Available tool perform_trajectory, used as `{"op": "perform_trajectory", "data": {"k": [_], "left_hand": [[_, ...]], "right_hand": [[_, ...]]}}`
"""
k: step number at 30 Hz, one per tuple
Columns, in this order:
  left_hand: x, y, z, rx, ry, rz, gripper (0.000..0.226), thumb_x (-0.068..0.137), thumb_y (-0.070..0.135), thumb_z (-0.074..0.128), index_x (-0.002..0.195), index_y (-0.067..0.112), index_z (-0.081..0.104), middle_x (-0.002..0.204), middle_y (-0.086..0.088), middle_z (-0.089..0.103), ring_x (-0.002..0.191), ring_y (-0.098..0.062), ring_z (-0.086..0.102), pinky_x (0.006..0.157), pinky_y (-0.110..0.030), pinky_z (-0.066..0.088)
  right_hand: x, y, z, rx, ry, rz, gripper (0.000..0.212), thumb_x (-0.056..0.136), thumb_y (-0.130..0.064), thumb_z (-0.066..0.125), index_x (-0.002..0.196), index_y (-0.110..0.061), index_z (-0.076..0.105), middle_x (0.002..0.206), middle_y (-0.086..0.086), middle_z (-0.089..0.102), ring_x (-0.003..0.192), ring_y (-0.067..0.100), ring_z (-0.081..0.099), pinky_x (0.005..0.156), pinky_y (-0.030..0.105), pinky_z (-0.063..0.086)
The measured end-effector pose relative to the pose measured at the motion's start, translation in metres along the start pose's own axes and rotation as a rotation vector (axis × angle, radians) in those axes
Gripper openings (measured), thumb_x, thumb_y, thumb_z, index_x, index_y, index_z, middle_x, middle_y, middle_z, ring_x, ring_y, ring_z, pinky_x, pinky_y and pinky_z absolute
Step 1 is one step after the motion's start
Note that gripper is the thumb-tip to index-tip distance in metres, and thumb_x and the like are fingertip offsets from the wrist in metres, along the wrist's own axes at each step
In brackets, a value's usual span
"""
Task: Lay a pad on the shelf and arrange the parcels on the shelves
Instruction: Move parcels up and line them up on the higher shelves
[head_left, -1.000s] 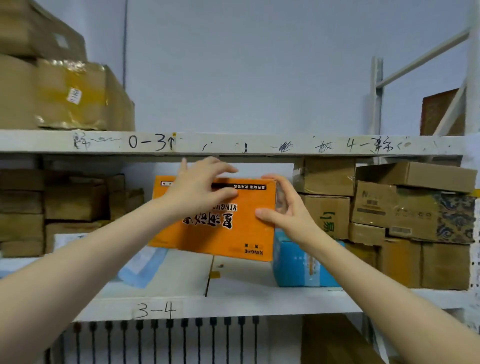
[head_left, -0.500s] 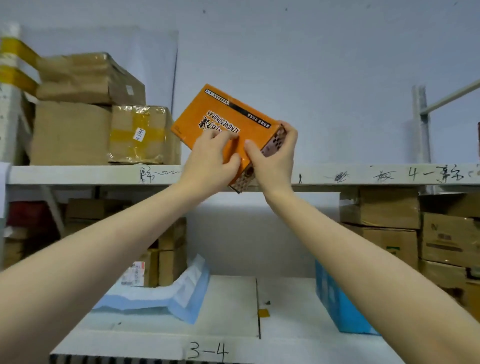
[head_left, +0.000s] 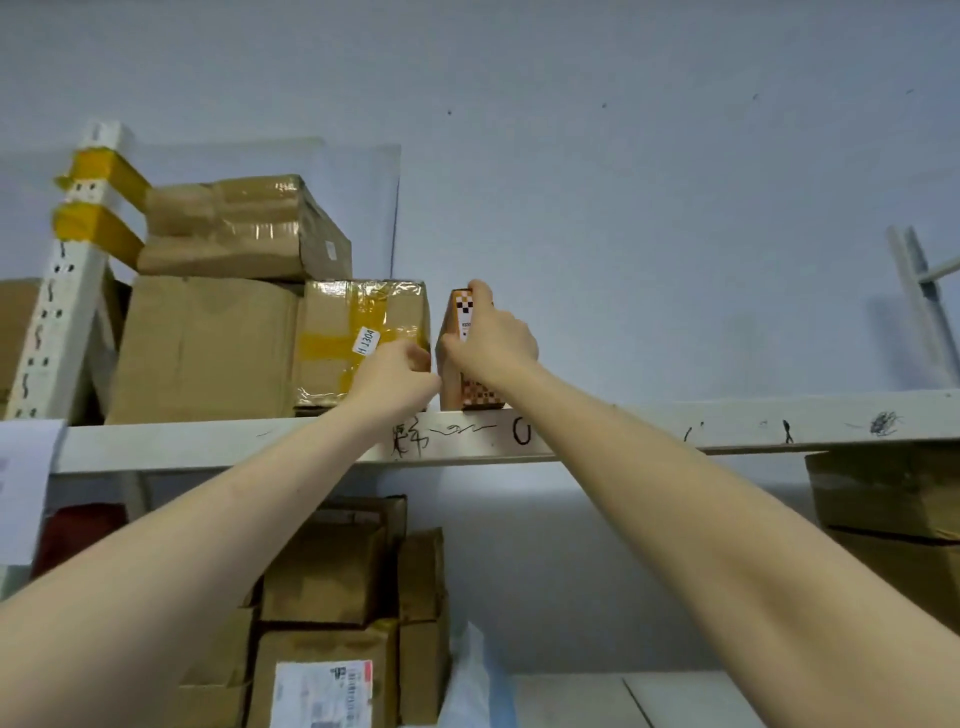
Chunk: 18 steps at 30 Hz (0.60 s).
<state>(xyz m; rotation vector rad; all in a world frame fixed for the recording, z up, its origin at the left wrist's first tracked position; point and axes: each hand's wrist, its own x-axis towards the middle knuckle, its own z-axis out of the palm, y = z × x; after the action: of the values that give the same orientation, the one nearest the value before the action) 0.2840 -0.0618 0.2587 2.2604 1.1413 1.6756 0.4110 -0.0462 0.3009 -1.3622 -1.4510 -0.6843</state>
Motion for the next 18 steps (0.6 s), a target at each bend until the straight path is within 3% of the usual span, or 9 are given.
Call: {"op": "perform_trajectory", "data": {"k": [4, 6, 8, 10, 12, 13, 15, 16, 18], "left_hand": [[0.012, -0.022, -0.001, 0.067, -0.049, 0.026, 0.05, 0.085, 0.011, 0.061, 0.134, 0.014, 0.049, 0.129, -0.007, 0.057, 0.114, -0.024, 0.055, 0.091, -0.035, 0.048], [0.016, -0.028, 0.001, 0.105, -0.101, 0.069, 0.05, 0.086, 0.007, 0.057, 0.134, 0.014, 0.049, 0.128, -0.008, 0.058, 0.113, -0.023, 0.056, 0.088, -0.034, 0.049], [0.02, -0.03, 0.004, 0.157, -0.155, 0.107, 0.049, 0.087, 0.003, 0.051, 0.134, 0.014, 0.05, 0.128, -0.009, 0.058, 0.111, -0.024, 0.056, 0.081, -0.03, 0.046], [0.021, -0.028, 0.008, 0.214, -0.193, 0.129, 0.051, 0.087, 0.0, 0.044, 0.135, 0.016, 0.05, 0.129, -0.01, 0.057, 0.11, -0.026, 0.056, 0.079, -0.032, 0.046], [0.02, -0.026, 0.011, 0.26, -0.204, 0.129, 0.052, 0.087, 0.002, 0.041, 0.135, 0.019, 0.05, 0.13, -0.009, 0.056, 0.103, -0.026, 0.057, 0.082, -0.034, 0.05], [0.019, -0.026, 0.011, 0.279, -0.203, 0.12, 0.052, 0.087, 0.003, 0.04, 0.134, 0.02, 0.051, 0.13, -0.008, 0.056, 0.102, -0.026, 0.058, 0.086, -0.037, 0.051], [0.016, -0.026, 0.012, 0.3, -0.193, 0.109, 0.05, 0.085, 0.006, 0.042, 0.132, 0.021, 0.053, 0.133, -0.008, 0.054, 0.108, -0.028, 0.056, 0.094, -0.045, 0.049], [0.014, -0.026, 0.013, 0.302, -0.183, 0.106, 0.051, 0.084, 0.006, 0.044, 0.132, 0.021, 0.052, 0.135, -0.008, 0.053, 0.112, -0.028, 0.055, 0.096, -0.047, 0.047], [0.009, -0.022, 0.013, 0.318, -0.131, 0.121, 0.052, 0.083, 0.008, 0.046, 0.133, 0.021, 0.051, 0.137, -0.006, 0.052, 0.117, -0.029, 0.051, 0.098, -0.049, 0.045]], "right_hand": [[0.006, -0.01, 0.023, 0.061, -0.073, 0.005, 0.069, 0.097, -0.039, 0.043, 0.153, -0.022, 0.005, 0.119, 0.014, 0.062, 0.107, 0.037, 0.057, 0.078, 0.036, 0.041], [0.004, -0.011, 0.03, 0.115, -0.125, 0.038, 0.067, 0.1, -0.031, 0.038, 0.153, -0.017, 0.0, 0.125, 0.018, 0.058, 0.11, 0.038, 0.056, 0.079, 0.034, 0.038], [0.002, -0.01, 0.033, 0.14, -0.188, 0.061, 0.061, 0.1, -0.022, 0.04, 0.151, -0.01, 0.008, 0.134, 0.018, 0.052, 0.115, 0.038, 0.053, 0.081, 0.032, 0.038], [0.001, -0.009, 0.032, 0.115, -0.263, 0.08, 0.047, 0.1, -0.018, 0.042, 0.142, -0.003, 0.028, 0.134, 0.018, 0.051, 0.114, 0.035, 0.052, 0.078, 0.03, 0.04], [-0.001, -0.007, 0.03, 0.055, -0.316, 0.09, 0.019, 0.098, -0.017, 0.045, 0.113, -0.004, 0.049, 0.118, 0.015, 0.058, 0.097, 0.029, 0.053, 0.06, 0.026, 0.04], [-0.003, -0.006, 0.028, 0.03, -0.314, 0.095, 0.011, 0.097, -0.017, 0.048, 0.091, -0.008, 0.05, 0.103, 0.012, 0.06, 0.088, 0.027, 0.05, 0.052, 0.023, 0.034], [-0.01, -0.002, 0.026, -0.037, -0.279, 0.095, 0.028, 0.093, -0.017, 0.054, 0.069, -0.014, 0.04, 0.077, 0.004, 0.052, 0.081, 0.026, 0.047, 0.048, 0.025, 0.029], [-0.013, 0.0, 0.025, -0.046, -0.252, 0.103, 0.023, 0.091, -0.017, 0.055, 0.07, -0.013, 0.045, 0.075, 0.004, 0.052, 0.081, 0.028, 0.049, 0.052, 0.026, 0.033], [-0.019, 0.002, 0.022, -0.044, -0.219, 0.104, 0.013, 0.089, -0.017, 0.055, 0.095, -0.008, 0.062, 0.096, 0.008, 0.064, 0.093, 0.029, 0.058, 0.07, 0.029, 0.048]]}}
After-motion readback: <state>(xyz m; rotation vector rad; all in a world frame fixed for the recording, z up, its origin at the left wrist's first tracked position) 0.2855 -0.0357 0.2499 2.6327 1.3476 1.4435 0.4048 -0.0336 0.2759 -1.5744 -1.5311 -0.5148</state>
